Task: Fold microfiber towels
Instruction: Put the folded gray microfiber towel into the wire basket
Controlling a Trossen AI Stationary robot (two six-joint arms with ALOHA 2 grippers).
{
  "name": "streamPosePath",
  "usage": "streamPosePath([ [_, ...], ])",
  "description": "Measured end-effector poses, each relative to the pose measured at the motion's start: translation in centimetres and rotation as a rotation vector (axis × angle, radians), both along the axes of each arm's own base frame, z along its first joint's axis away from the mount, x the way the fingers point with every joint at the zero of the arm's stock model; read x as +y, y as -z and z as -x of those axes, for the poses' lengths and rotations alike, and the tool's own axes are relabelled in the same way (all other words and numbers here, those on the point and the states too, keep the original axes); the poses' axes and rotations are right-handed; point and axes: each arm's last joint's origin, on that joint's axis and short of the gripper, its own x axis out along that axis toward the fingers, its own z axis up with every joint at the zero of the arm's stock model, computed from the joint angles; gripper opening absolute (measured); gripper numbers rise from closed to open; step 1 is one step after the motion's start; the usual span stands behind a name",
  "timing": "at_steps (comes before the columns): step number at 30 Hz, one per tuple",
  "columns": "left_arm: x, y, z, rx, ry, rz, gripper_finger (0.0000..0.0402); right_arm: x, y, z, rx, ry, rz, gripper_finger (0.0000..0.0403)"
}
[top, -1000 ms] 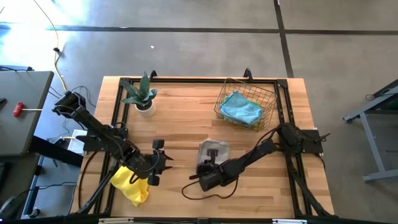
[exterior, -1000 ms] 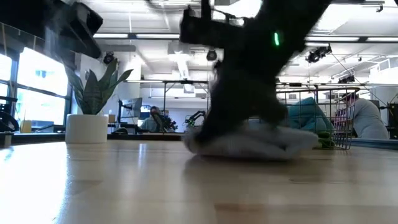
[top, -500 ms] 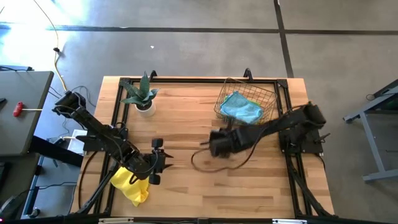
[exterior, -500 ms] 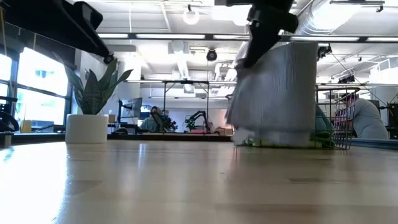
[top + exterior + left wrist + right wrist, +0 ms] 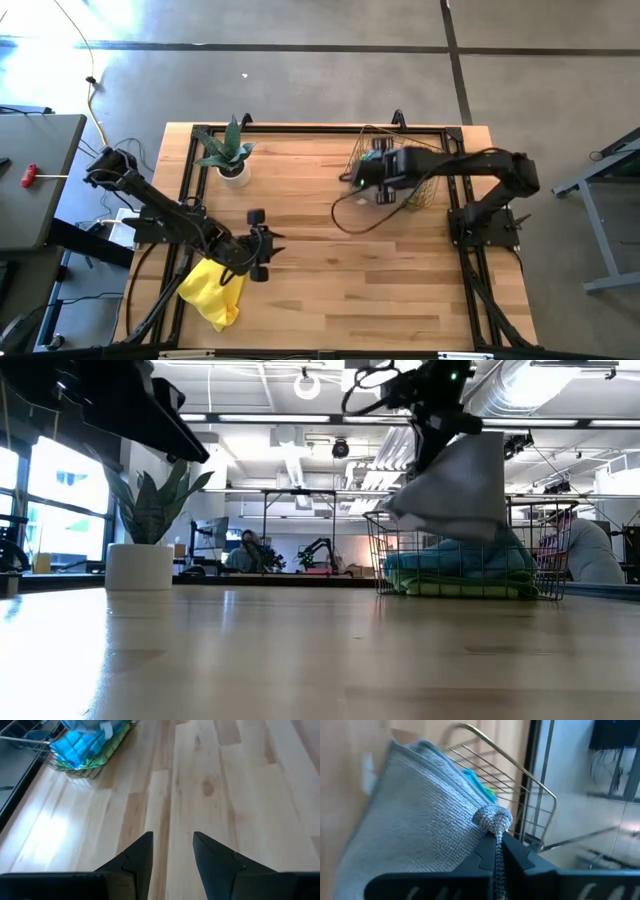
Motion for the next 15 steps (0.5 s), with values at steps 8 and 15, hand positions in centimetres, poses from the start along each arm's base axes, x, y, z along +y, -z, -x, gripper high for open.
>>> streamPosePath([
  [8, 0.8, 0.0, -0.3, 0.008, -0.018, -0.020, 0.0131, -5.4, 0.3, 0.6, 0.024, 0.079, -0.039, 0.0000],
  [15, 0.9, 0.0, -0.3, 0.016, -0.021, -0.023, 0.0131, -9.2, 1.5, 0.4, 0.005, 0.105, -0.132, 0.0000],
])
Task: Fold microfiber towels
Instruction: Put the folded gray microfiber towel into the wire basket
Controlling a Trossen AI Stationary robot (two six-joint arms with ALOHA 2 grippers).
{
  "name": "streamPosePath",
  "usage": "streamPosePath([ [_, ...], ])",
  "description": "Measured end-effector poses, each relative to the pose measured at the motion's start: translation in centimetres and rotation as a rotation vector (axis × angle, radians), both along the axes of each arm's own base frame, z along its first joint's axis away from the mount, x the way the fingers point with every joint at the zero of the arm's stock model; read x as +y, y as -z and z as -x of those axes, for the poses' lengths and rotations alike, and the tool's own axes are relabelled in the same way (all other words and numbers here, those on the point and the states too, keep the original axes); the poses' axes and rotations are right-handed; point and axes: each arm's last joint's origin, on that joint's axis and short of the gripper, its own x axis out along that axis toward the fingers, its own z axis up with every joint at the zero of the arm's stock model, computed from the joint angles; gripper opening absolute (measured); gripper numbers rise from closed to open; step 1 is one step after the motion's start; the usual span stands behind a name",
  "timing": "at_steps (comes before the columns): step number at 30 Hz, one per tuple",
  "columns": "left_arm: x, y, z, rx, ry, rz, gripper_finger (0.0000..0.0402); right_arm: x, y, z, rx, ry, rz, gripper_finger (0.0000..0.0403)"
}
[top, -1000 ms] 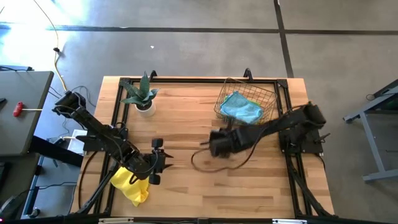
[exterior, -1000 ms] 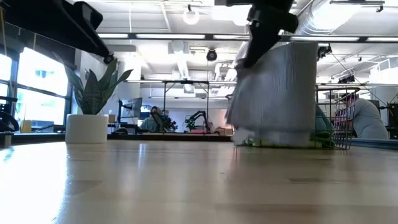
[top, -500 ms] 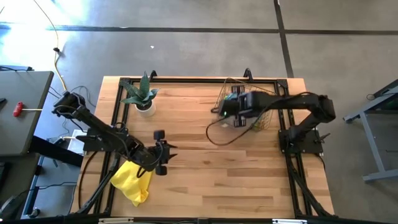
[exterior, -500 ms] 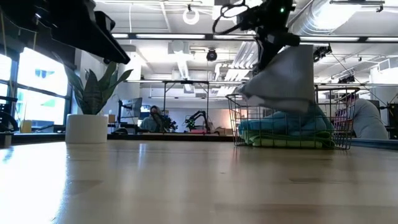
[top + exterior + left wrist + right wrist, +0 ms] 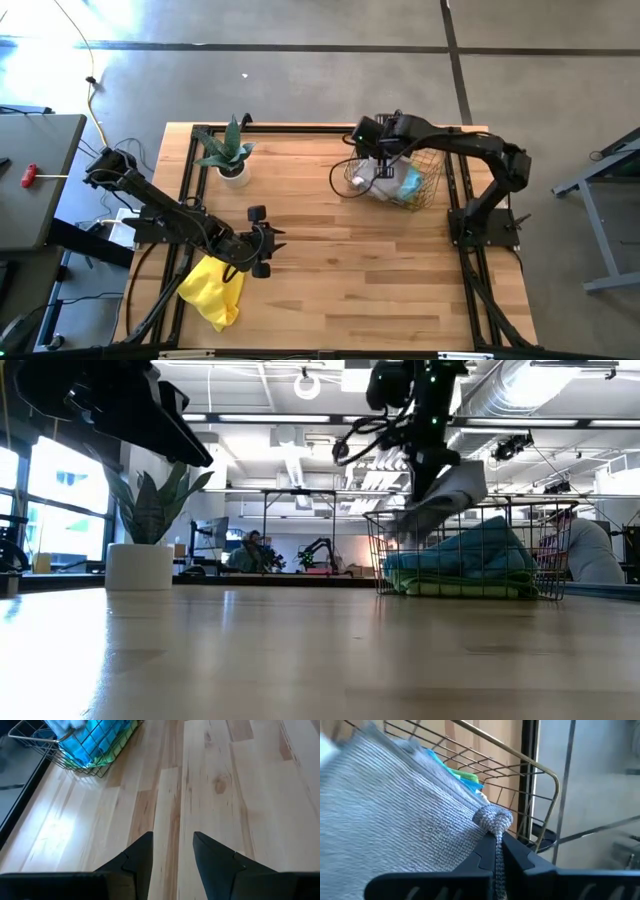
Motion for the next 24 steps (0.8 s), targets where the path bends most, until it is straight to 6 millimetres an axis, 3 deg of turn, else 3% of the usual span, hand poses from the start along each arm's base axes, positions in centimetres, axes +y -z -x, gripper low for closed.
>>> streamPosePath([
  [9, 0.0, 0.0, 0.0, 0.006, 0.011, -0.013, 0.0131, -3.2, 1.7, 0.0, 0.010, -0.020, -0.092, 0.0000],
  [16, 0.0, 0.0, 0.0, 0.007, 0.011, -0.013, 0.0131, -4.2, 2.6, 0.0, 0.020, -0.007, -0.113, 0.0003],
  [24, 0.0, 0.0, 0.0, 0.007, 0.011, -0.013, 0.0131, -4.4, 2.7, 0.0, 0.012, 0.018, -0.116, 0.0078],
])
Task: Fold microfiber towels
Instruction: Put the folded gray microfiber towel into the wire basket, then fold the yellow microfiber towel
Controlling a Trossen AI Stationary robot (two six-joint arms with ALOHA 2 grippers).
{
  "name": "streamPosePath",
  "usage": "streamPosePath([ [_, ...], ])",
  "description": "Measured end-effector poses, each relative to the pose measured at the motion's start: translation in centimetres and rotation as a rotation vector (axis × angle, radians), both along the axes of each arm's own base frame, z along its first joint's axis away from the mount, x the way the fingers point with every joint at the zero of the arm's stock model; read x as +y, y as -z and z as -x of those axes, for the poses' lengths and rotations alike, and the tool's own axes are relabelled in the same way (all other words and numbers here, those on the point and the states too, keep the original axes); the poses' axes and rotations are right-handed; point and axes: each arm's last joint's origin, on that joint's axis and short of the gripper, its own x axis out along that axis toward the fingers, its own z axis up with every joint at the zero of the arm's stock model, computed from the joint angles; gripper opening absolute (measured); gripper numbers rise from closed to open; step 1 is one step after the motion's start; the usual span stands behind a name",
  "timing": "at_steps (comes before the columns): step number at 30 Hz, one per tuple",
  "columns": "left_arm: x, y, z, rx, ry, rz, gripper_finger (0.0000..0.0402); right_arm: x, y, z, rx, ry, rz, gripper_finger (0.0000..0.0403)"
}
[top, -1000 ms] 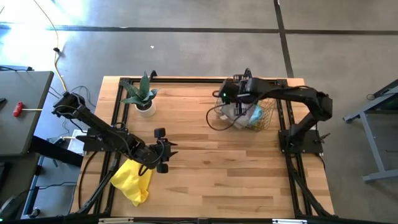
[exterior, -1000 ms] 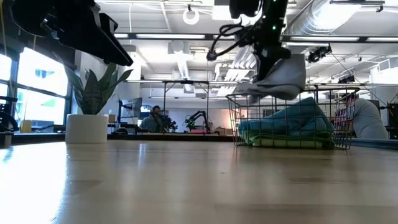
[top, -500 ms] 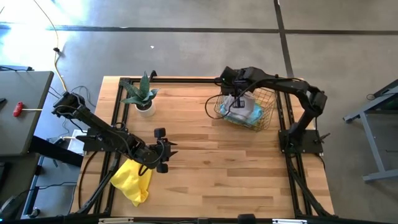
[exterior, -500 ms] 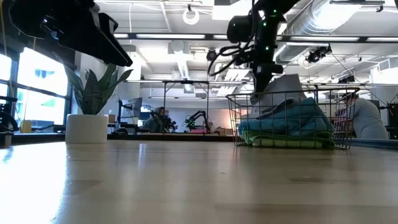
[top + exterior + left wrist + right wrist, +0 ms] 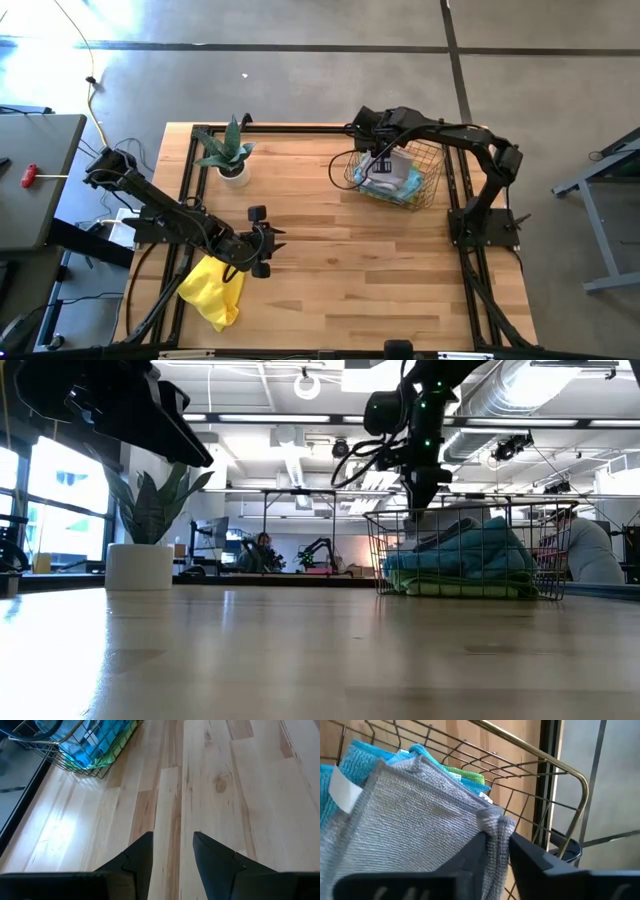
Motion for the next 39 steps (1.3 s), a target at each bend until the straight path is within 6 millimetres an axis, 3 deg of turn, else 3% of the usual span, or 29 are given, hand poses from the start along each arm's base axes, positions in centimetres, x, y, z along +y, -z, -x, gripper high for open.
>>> streamPosePath([
  [4, 0.1, 0.0, 0.0, -0.005, -0.011, -0.018, 0.0131, 0.1, 0.0, 0.2, 0.029, 0.054, 0.048, 0.0118],
  [8, 0.2, -0.1, 0.0, -0.019, -0.044, -0.056, 0.0131, 0.8, -0.7, 0.6, 0.107, 0.098, 0.169, 0.0131],
  [13, 0.3, -0.1, 0.0, -0.026, -0.060, -0.051, 0.0131, 3.4, -2.3, 1.3, 0.053, 0.170, 0.141, 0.0133],
  [16, 0.5, -0.2, -0.3, -0.021, -0.044, 0.071, 0.0131, 5.9, -3.4, 1.3, -0.062, 0.231, 0.059, 0.0133],
  [19, 0.5, -0.2, -0.5, 0.055, 0.025, 0.308, 0.0131, 9.0, -4.1, 0.7, -0.162, 0.245, -0.032, 0.0133],
  [22, 0.0, -0.2, 0.2, 0.242, 0.081, 0.578, 0.0131, 12.2, -4.3, 0.1, -0.200, 0.214, -0.057, 0.0133],
  [25, -0.9, 0.0, 2.3, 0.505, 0.037, 0.745, 0.0131, 15.4, -4.2, -0.4, -0.226, 0.186, -0.044, 0.0133],
  [30, -2.5, 1.4, 6.3, 0.798, -0.215, 0.785, 0.0131, 20.2, -4.3, -0.5, -0.312, 0.169, 0.026, 0.0133],
  [34, -3.5, 2.8, 8.2, 0.846, -0.329, 0.771, 0.0131, 23.5, -4.4, 0.0, -0.357, 0.117, 0.074, 0.0133],
  [39, -3.4, 5.1, 9.2, 0.829, -0.418, 0.767, 0.0131, 26.6, -4.4, 0.8, -0.433, 0.134, 0.047, 0.0133],
])
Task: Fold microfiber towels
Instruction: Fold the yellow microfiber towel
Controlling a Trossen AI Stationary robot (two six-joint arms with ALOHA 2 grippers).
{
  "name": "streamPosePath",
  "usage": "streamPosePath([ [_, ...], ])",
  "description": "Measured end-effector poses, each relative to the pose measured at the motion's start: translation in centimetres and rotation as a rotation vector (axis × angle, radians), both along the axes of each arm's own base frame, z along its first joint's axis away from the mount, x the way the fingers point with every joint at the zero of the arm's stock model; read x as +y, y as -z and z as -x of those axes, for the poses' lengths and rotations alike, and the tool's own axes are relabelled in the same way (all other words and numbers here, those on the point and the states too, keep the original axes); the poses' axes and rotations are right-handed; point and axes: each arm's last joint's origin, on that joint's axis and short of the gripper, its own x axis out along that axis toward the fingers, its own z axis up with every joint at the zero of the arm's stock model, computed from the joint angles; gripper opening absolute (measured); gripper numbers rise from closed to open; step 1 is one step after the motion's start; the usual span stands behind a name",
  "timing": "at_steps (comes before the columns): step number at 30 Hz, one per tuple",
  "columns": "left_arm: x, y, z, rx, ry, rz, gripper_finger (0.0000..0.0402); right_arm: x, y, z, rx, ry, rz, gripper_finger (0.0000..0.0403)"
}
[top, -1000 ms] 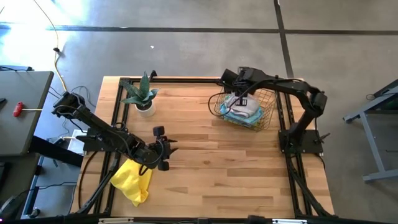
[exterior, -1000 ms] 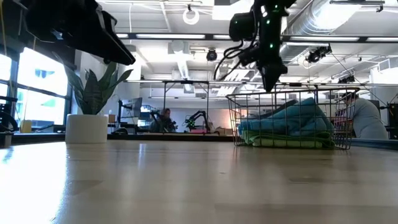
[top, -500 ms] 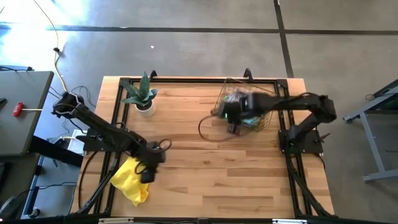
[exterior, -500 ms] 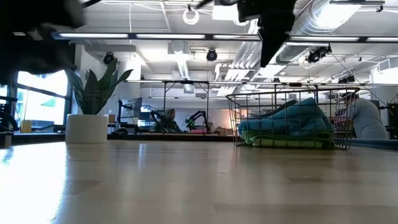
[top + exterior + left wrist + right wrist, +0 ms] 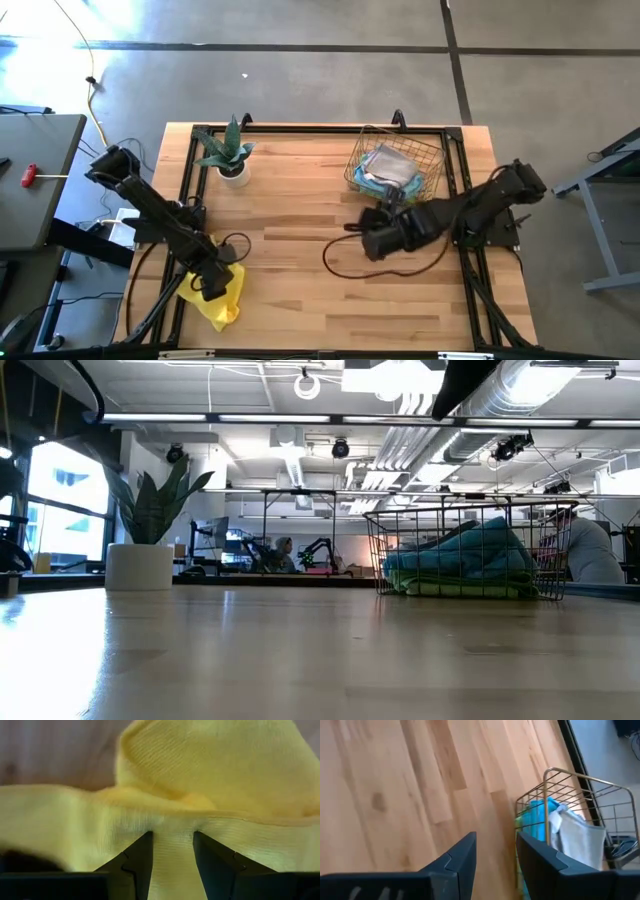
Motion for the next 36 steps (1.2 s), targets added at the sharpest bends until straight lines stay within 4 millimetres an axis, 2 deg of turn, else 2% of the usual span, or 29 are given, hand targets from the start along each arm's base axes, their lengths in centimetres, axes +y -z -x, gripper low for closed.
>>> streamPosePath([
  [4, 0.3, 1.9, -0.3, -0.050, -0.005, 0.029, 0.0131, 2.2, 0.0, 0.8, -0.044, -0.007, -0.025, 0.0133],
  [9, 1.1, 2.4, -2.3, -0.224, 0.007, 0.006, 0.0131, 4.5, -0.1, 1.9, -0.092, -0.020, -0.034, 0.0133],
  [16, 2.7, 1.6, -8.5, -0.778, 0.121, -0.070, 0.0131, 7.3, -0.2, 3.6, -0.188, -0.026, -0.026, 0.0133],
  [20, 4.7, 2.1, -12.3, -0.920, 0.208, -0.198, 0.0131, 8.3, -0.3, 4.2, -0.257, -0.018, 0.002, 0.0133],
  [23, 6.1, 2.1, -14.9, -0.907, 0.256, -0.242, 0.0131, 8.7, -0.3, 4.3, -0.300, 0.007, 0.010, 0.0133],
  [25, 6.6, 1.7, -15.5, -0.841, 0.302, -0.199, 0.0131, 8.8, -0.1, 4.2, -0.330, 0.030, 0.014, 0.0133],
  [28, 6.4, 0.2, -16.3, -0.786, 0.358, -0.122, 0.0131, 9.0, 0.5, 3.6, -0.361, 0.057, 0.044, 0.0133],
  [32, 4.9, -2.4, -15.2, -0.641, 0.393, -0.075, 0.0131, 9.4, 2.1, 2.4, -0.359, 0.066, 0.127, 0.0133],
  [36, 2.8, -3.7, -12.2, -0.401, 0.342, -0.060, 0.0131, 9.7, 4.7, 0.9, -0.305, 0.063, 0.233, 0.0133],
])
